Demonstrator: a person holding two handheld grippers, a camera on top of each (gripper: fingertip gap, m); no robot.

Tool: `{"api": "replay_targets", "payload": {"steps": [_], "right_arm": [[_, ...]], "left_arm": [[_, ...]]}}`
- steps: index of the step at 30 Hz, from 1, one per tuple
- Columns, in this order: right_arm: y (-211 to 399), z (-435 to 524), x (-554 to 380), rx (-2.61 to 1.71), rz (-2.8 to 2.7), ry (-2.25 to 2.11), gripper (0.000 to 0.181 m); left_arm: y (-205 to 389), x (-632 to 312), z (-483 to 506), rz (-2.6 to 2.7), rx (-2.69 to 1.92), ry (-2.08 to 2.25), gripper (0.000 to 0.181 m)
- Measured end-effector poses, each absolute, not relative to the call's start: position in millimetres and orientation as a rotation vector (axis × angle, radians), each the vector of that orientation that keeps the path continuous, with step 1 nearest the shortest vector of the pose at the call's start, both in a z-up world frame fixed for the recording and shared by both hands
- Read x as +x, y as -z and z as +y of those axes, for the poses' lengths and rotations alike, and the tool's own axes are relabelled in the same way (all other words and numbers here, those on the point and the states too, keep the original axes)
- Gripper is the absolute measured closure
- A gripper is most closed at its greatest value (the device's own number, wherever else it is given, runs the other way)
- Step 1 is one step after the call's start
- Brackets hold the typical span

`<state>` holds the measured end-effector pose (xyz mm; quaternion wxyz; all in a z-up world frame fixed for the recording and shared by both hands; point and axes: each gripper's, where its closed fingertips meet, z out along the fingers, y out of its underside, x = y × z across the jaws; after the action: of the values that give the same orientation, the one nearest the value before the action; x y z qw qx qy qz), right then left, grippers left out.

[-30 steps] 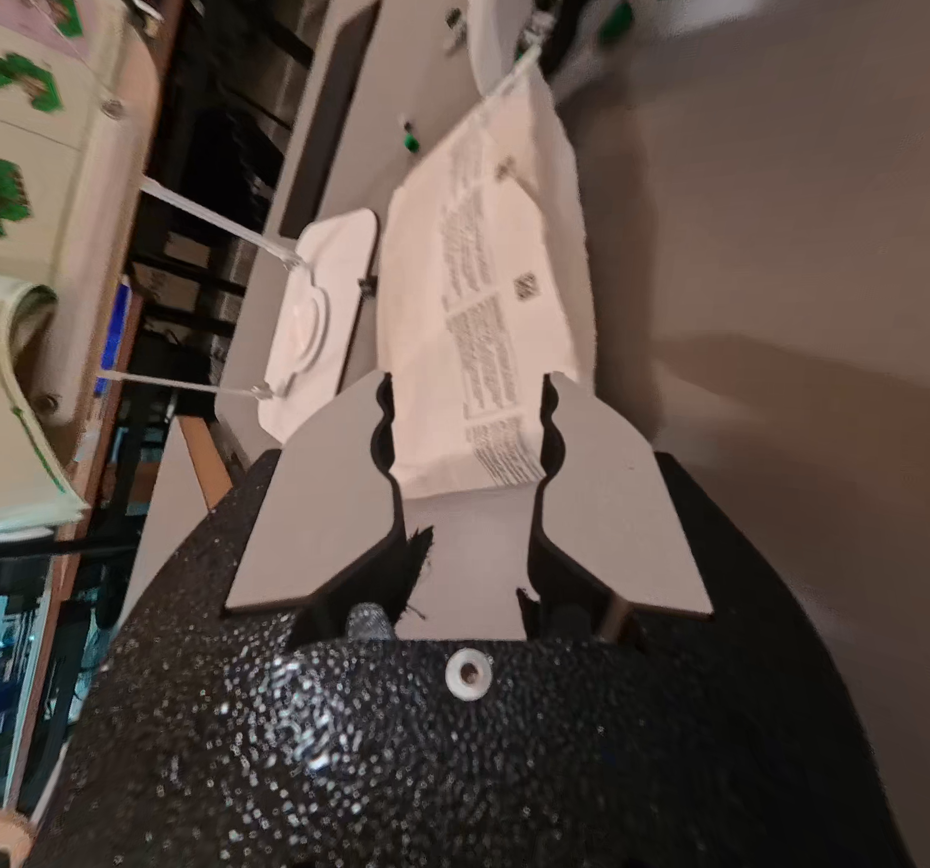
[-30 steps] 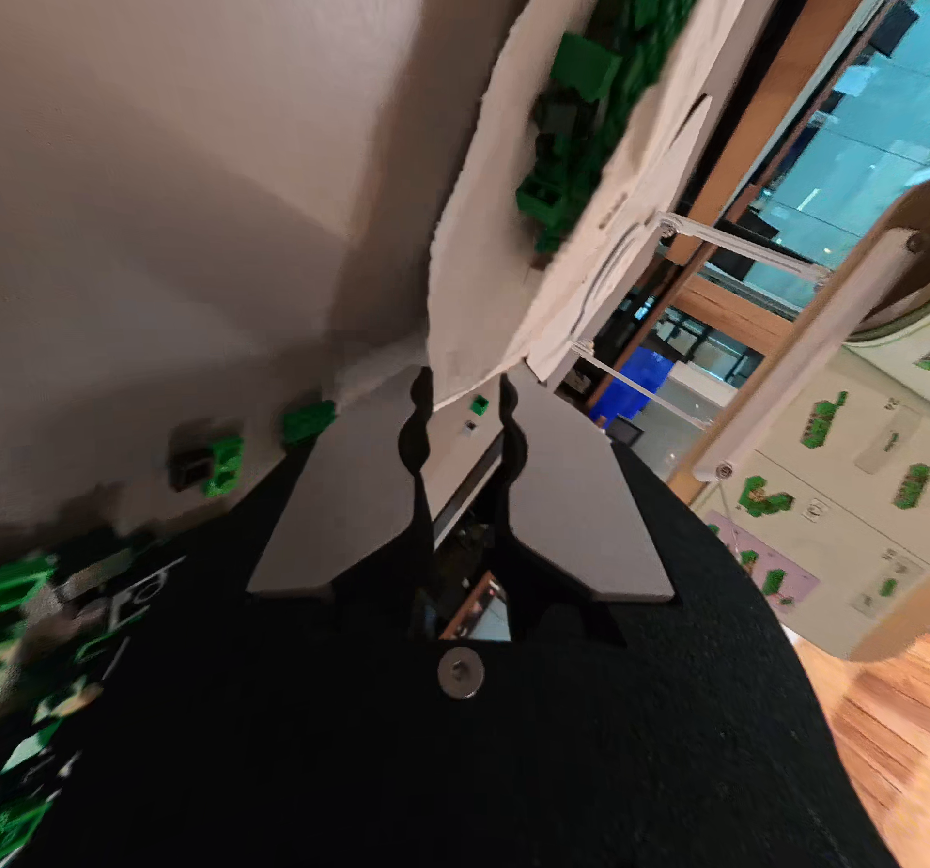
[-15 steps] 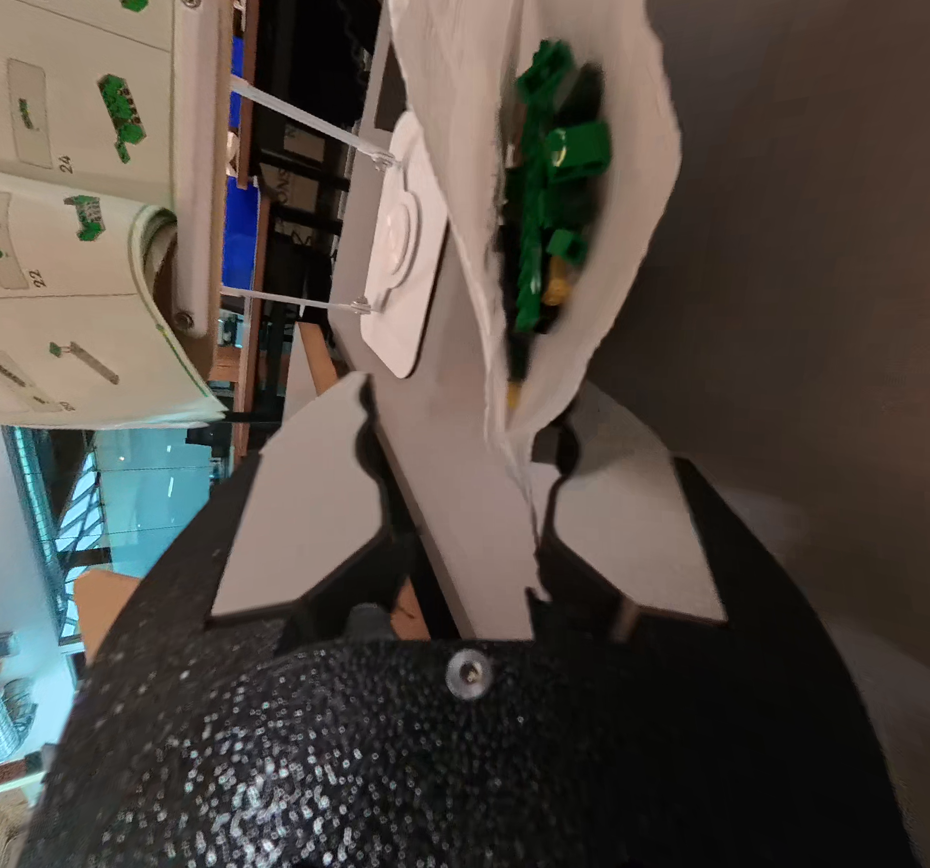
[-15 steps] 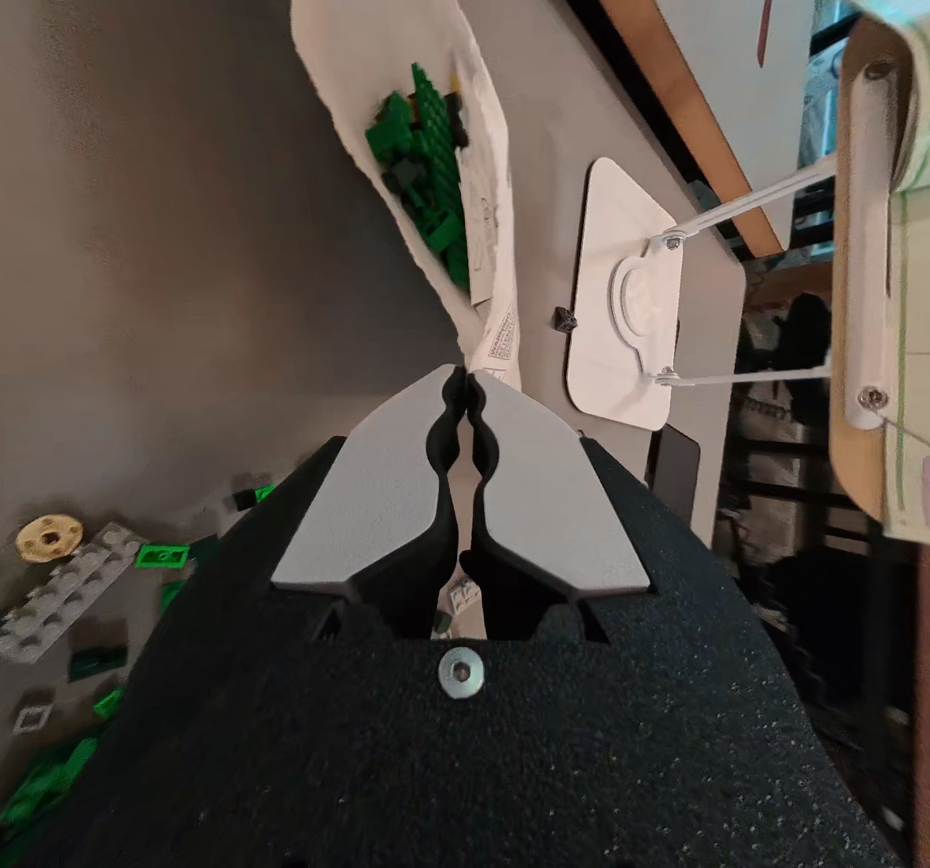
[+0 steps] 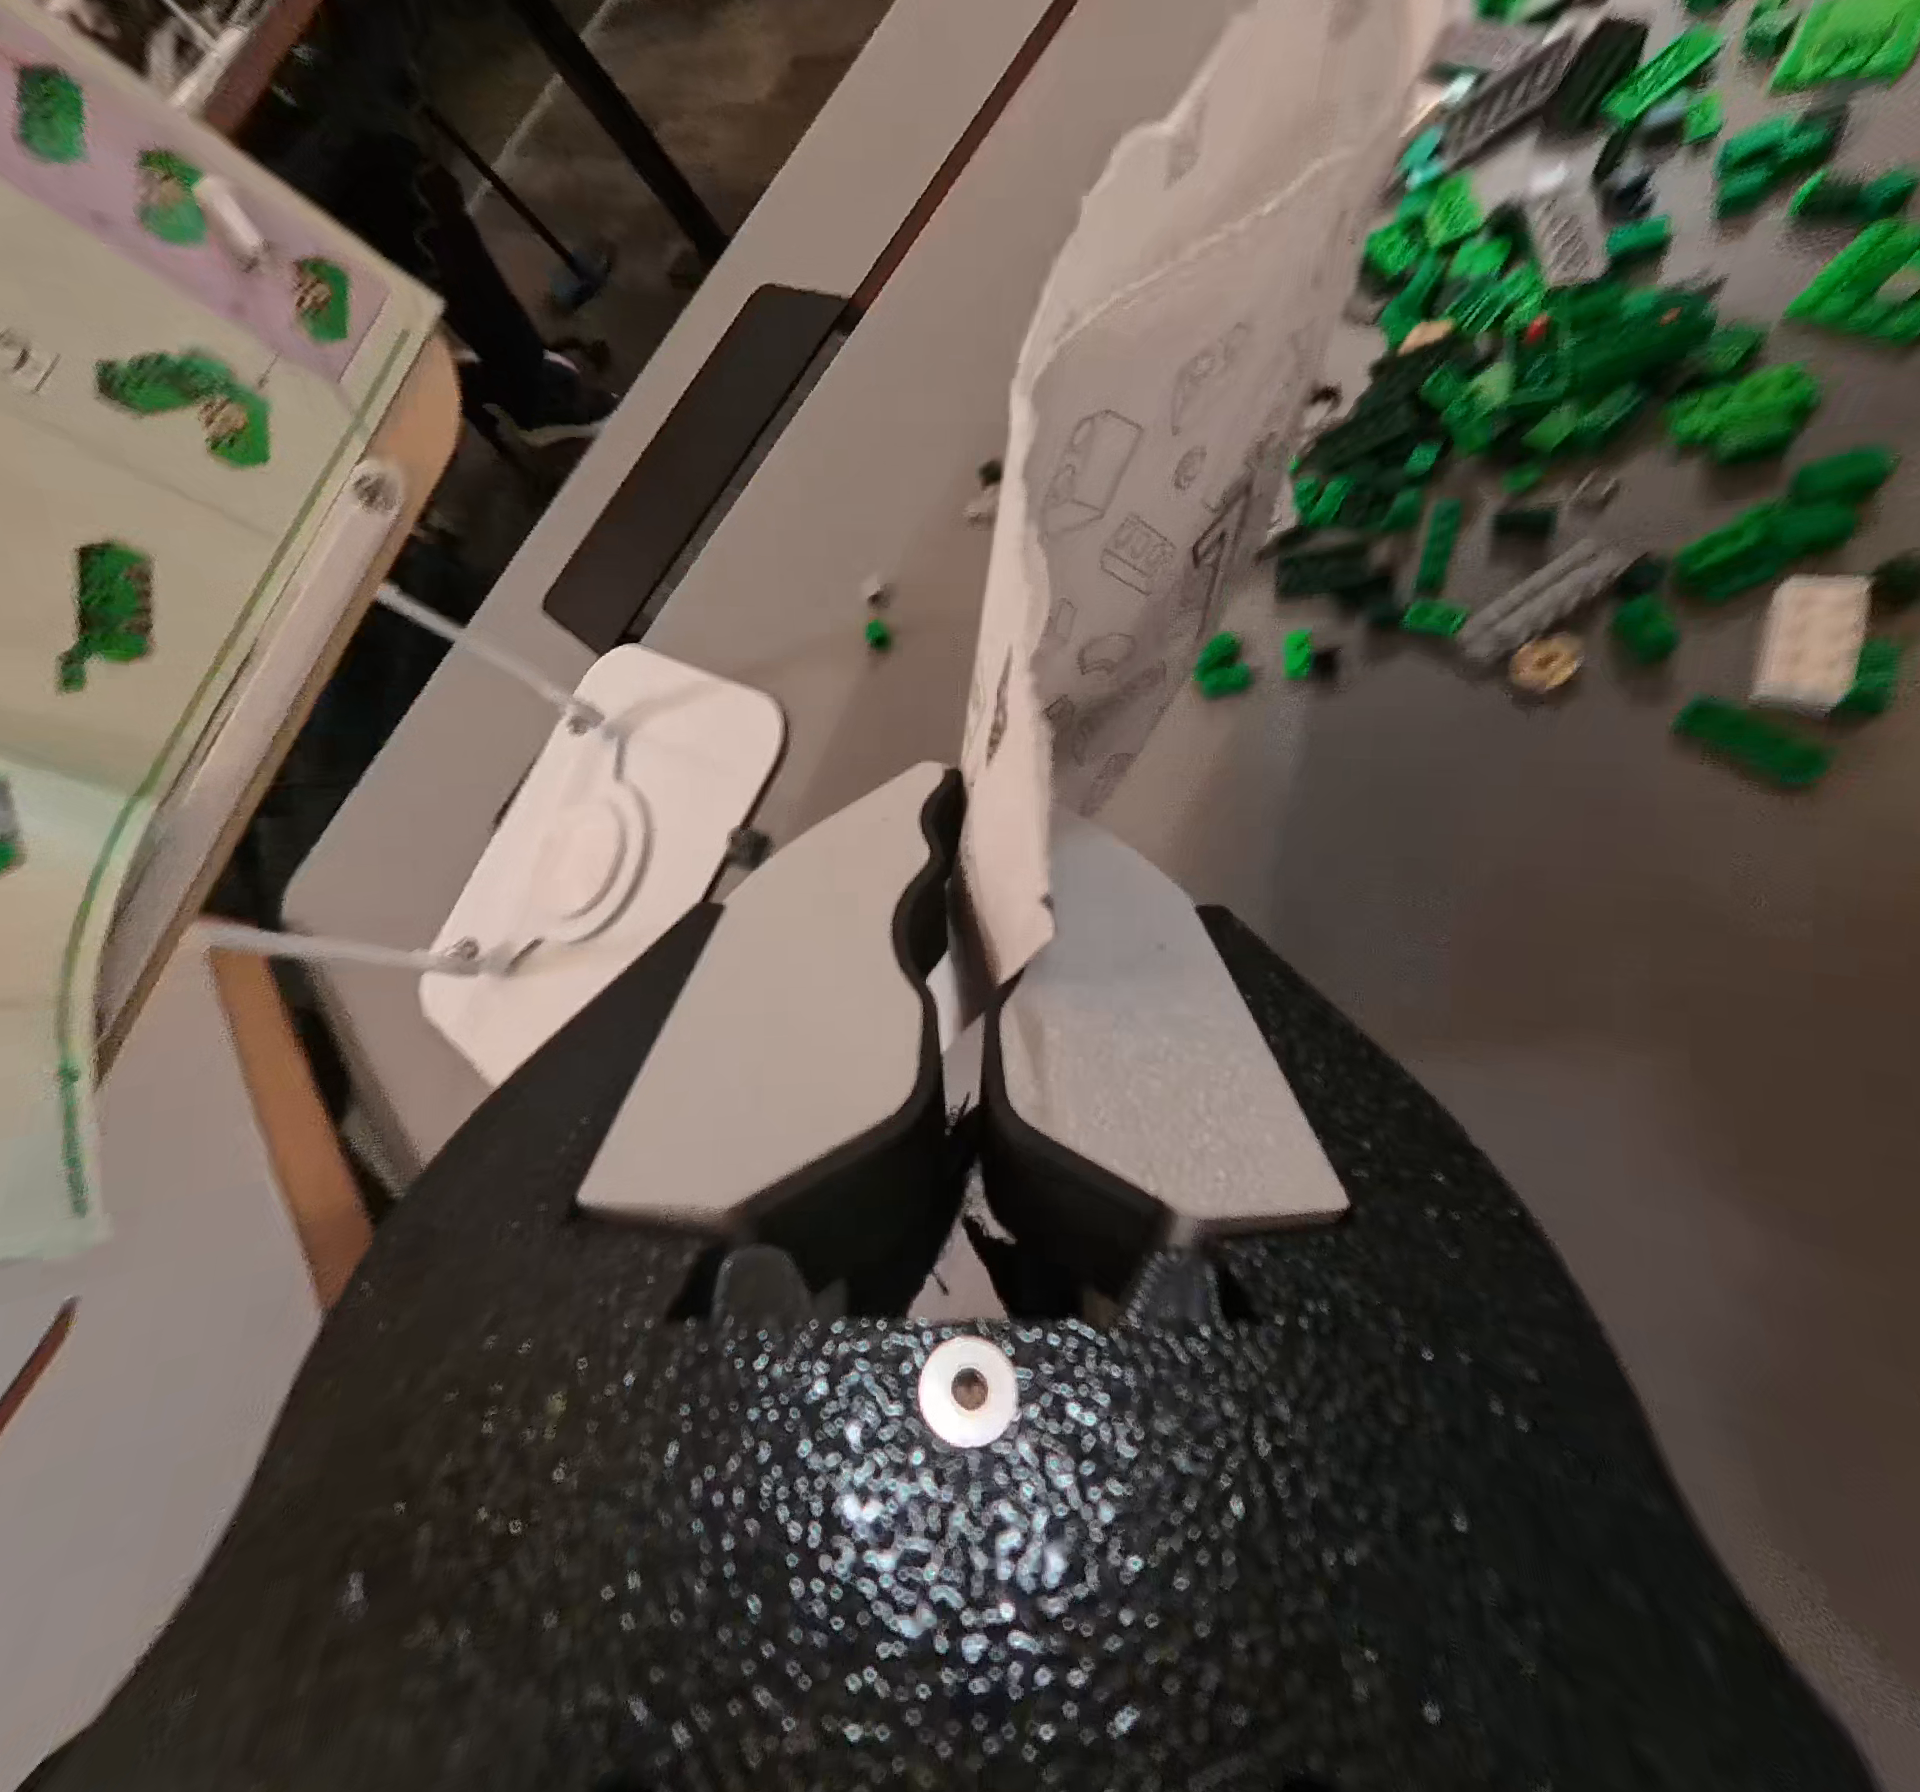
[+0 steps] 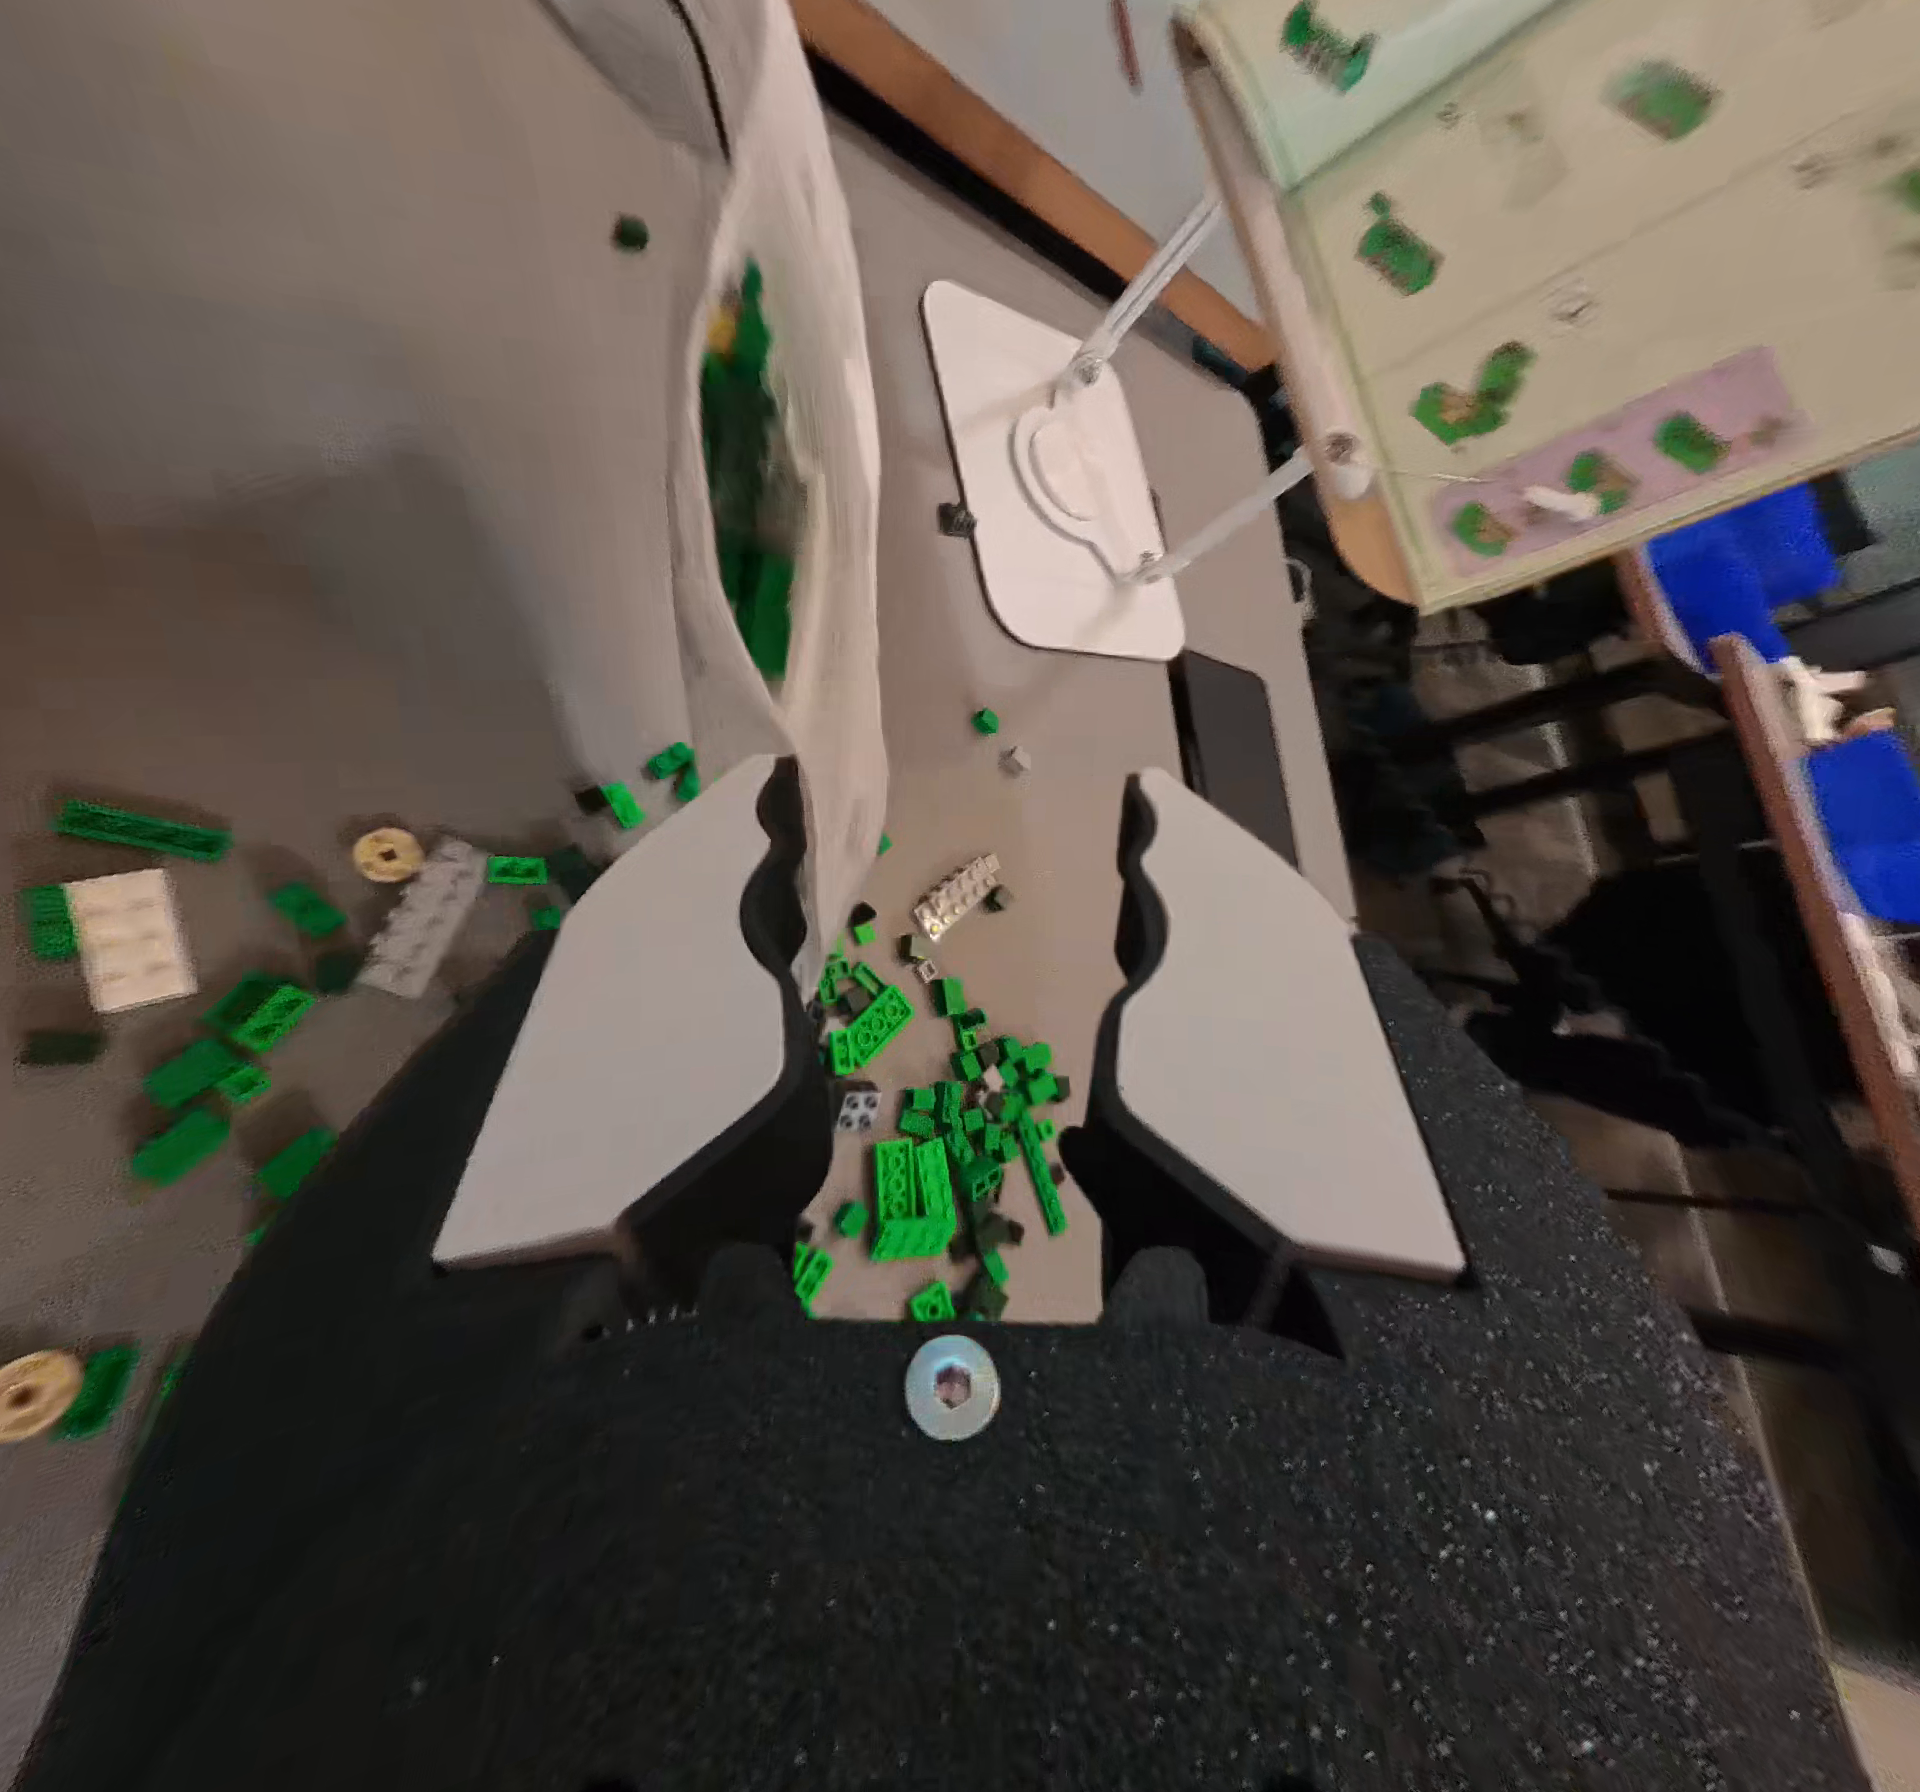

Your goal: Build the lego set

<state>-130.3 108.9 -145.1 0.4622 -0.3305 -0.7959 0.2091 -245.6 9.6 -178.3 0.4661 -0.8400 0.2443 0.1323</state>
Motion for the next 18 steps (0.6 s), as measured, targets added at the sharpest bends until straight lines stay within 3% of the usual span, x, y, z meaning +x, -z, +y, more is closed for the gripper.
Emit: {"api": "replay_targets", "payload": {"steps": [1, 7, 11, 12, 16, 17, 18], "right_arm": [[135.5, 97.7, -119.3, -0.803, -1.949, -0.537, 0.12], [161.0, 71.6, -69.3, -0.962, -2.182, -0.309, 0.093], [180.1, 104.9, -23.0, -1.131, -2.236, -0.095, 0.135], [179.9, 111.4, -10.9, -1.152, -2.227, -0.088, 0.161], [162.7, 140.4, 44.4, -1.252, -2.155, 0.0, 0.173], [155.0, 148.5, 61.3, -1.276, -2.139, 0.046, 0.175], [144.6, 158.3, 79.0, -1.303, -2.111, 0.101, 0.176]], "left_arm": [[174.7, -231.1, 16.4, 0.605, -2.067, -0.291, 0.181], [159.6, -136.0, 58.7, 0.749, -1.991, -0.187, 0.181], [148.6, -82.8, 84.0, 0.827, -1.875, -0.159, 0.181], [144.6, -73.2, 91.5, 0.835, -1.83, -0.177, 0.181], [131.8, -19.1, 115.7, 0.896, -1.657, -0.083, 0.18], [126.4, -7.9, 123.0, 0.9, -1.616, -0.089, 0.162], [122.2, 1.3, 131.0, 0.905, -1.597, -0.112, 0.132]]}}
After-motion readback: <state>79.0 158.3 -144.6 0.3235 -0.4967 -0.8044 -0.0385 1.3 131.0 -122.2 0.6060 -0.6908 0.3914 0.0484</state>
